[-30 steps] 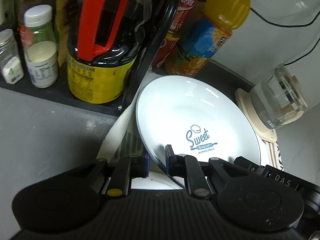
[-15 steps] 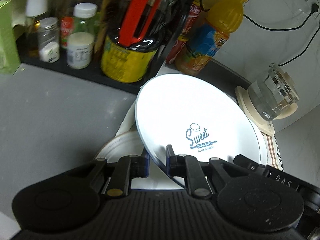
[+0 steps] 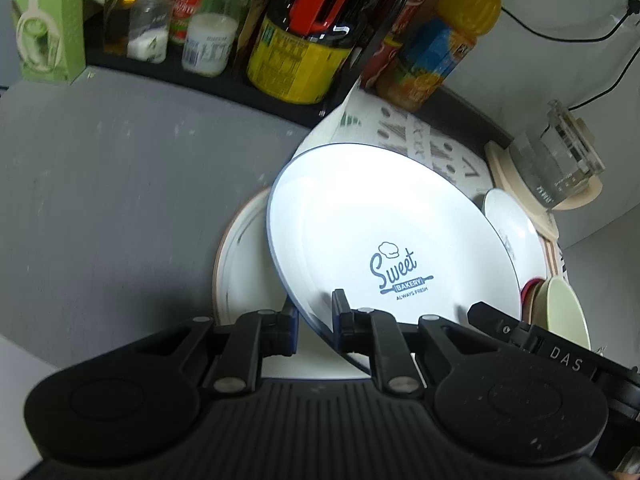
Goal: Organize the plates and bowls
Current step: 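Carry the 'Sweet' plate with both grippers and lower it onto the large white plate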
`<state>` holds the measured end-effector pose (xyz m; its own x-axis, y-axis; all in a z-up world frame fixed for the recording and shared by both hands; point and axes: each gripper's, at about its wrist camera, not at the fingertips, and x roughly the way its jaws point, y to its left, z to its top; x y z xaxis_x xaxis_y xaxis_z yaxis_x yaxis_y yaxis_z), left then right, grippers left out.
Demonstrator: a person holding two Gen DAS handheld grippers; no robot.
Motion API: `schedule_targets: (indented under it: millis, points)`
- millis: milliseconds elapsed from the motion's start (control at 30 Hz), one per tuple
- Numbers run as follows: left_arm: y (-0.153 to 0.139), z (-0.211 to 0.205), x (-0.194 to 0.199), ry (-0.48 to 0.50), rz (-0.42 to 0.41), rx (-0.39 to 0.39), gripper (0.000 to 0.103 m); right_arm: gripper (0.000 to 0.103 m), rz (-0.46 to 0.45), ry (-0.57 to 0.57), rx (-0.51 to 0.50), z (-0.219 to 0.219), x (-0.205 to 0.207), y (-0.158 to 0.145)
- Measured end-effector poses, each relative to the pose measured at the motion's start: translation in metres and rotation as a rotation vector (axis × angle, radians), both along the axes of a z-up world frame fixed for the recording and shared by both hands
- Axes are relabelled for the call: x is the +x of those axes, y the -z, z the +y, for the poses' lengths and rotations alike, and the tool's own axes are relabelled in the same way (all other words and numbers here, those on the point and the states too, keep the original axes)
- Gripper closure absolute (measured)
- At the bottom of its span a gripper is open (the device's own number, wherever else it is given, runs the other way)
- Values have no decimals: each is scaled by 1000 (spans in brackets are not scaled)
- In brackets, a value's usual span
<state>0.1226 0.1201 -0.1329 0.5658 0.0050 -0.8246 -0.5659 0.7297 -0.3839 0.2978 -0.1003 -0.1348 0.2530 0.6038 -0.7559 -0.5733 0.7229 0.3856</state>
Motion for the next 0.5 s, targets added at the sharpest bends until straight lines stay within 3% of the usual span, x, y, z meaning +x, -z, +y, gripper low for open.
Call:
schedule_targets:
  millis: [500]
  points:
    - [13,-2,-10,-5,66,-21,88,88,11,-36,-49,2,-13,14]
